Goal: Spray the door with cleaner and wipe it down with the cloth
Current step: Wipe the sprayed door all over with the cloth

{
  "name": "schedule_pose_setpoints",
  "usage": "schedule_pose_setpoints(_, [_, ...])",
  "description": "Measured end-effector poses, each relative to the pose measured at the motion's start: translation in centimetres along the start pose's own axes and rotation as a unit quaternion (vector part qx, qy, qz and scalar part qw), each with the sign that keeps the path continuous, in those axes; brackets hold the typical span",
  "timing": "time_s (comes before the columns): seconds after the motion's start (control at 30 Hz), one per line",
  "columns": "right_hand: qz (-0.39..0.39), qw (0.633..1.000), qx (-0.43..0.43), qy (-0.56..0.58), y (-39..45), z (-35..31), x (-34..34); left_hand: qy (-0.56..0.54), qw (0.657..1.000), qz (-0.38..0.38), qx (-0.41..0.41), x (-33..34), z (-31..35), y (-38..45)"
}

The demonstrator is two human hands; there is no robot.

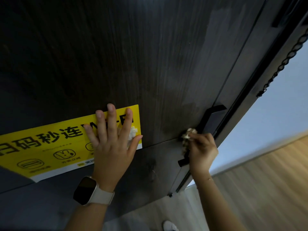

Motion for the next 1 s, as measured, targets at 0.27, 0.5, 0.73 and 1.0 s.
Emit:
schedule_pose_setpoints(0.27, [0.008, 0.996, -0.038, 0.078, -2.6, -2.8, 1.8, -0.077, 0.997, 0.003, -0.001, -1.7, -1.0, -0.2])
schedule_pose_setpoints(0.5, [-0.005, 0.976, -0.164, 0.145, -1.3, -10.2, 2.7, -0.03, 0.999, 0.004, -0.042, -1.1, -2.2, 0.2])
schedule_pose_setpoints(0.73, [-0.004, 0.945, -0.303, 0.123, -1.0, -11.3, 4.0, -0.02, 0.999, 0.008, -0.041, -0.8, -2.3, 0.1])
schedule_pose_setpoints(1.0, [-0.073, 0.958, -0.26, 0.095, -3.9, -9.4, 4.1, -0.041, 0.998, 0.01, -0.044, -1.1, -2.3, 0.2])
Point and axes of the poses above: each hand's wrist, its own y-axis towards the middle knuckle, its own x-axis out of the palm, z = x × y, the point moved 2 cm from there along y, towards the middle knuckle, and after that the axes turned 3 degrees about y, right-handed, at the moved point
